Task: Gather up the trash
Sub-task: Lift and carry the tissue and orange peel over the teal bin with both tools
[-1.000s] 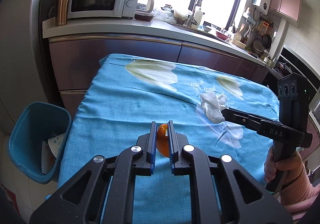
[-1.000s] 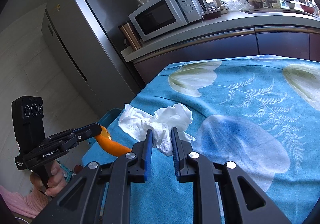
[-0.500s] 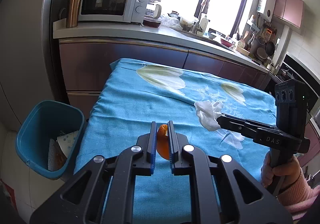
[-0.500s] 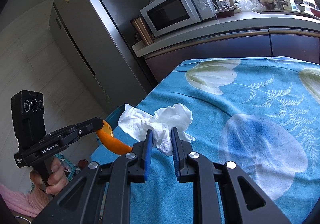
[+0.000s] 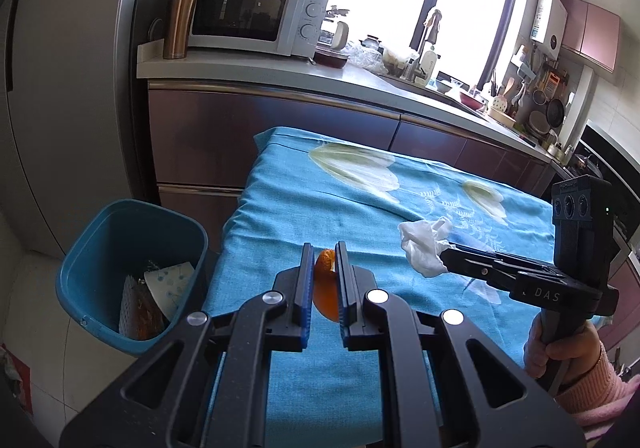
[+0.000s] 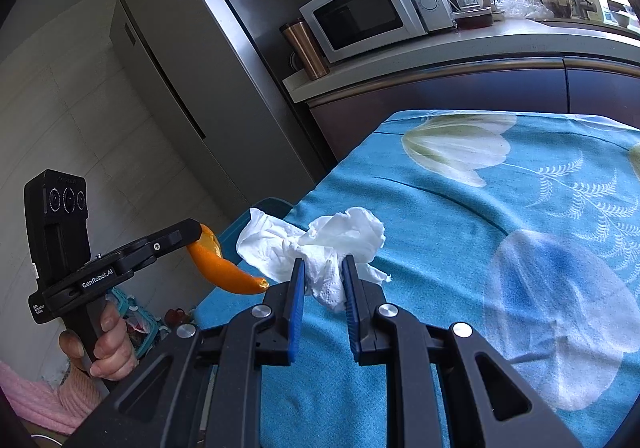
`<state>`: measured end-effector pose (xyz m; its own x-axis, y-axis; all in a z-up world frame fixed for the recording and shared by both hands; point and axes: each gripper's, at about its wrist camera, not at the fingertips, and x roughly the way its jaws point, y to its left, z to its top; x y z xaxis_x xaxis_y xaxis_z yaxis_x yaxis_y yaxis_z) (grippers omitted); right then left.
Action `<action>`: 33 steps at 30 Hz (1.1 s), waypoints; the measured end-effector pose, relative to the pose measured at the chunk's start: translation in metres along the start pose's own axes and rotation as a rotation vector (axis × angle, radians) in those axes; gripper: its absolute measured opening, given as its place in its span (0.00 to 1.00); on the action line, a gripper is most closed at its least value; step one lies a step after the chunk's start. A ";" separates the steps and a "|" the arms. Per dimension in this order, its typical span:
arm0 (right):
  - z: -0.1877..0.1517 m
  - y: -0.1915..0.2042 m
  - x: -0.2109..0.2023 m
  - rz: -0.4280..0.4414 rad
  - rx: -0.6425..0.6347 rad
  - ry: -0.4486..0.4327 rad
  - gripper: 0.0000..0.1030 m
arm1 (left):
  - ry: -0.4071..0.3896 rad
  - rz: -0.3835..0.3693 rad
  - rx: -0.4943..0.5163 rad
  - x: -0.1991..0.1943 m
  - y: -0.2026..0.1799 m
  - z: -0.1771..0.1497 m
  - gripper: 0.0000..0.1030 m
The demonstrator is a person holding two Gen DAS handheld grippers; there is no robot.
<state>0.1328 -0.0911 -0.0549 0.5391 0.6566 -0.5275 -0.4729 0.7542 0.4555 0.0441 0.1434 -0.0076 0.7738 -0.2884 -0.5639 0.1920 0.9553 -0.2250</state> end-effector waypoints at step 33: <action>0.018 0.065 0.074 0.122 -0.133 0.101 0.17 | -0.079 0.193 -0.114 -0.038 0.095 0.010 0.11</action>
<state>0.1541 0.0061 -0.0517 0.4023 0.7345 -0.5465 -0.6218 0.6574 0.4258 0.0391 0.2463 0.0008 0.8351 -0.0911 -0.5425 -0.0296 0.9773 -0.2098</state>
